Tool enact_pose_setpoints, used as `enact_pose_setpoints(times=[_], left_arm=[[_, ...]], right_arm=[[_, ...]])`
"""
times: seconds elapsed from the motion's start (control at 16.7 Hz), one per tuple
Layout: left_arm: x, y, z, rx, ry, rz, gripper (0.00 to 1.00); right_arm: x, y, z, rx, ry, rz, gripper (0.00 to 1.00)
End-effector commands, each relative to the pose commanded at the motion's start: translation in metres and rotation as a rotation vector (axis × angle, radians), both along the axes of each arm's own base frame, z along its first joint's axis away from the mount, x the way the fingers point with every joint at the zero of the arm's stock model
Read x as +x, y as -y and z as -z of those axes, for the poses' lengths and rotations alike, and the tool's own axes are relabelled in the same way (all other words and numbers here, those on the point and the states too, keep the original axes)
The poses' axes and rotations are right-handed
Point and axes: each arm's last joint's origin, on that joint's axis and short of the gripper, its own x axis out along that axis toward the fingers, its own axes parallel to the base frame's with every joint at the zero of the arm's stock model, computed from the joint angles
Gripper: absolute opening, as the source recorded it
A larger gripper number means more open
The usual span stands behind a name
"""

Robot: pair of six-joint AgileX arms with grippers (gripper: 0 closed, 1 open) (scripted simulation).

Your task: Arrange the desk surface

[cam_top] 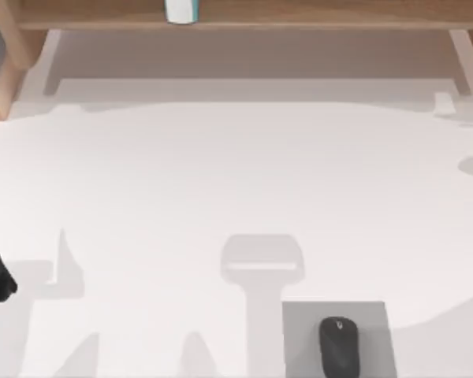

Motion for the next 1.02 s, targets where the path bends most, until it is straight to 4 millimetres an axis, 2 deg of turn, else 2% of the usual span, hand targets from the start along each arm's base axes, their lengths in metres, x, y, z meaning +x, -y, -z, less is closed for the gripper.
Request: enact_pose_setpoints(times=[0.36, 0.66, 1.02], left_arm=[[0.000, 0.000, 0.000, 0.000, 0.000, 0.000, 1.00], [0.000, 0.000, 0.000, 0.000, 0.000, 0.000, 1.00], [0.000, 0.000, 0.000, 0.000, 0.000, 0.000, 1.00]], right_arm=[[0.050, 0.002, -0.006, -0.009, 0.020, 0.004, 0.00], [0.054, 0.001, -0.006, -0.005, 0.018, 0.003, 0.00], [0.054, 0.001, -0.006, -0.005, 0.018, 0.003, 0.45]])
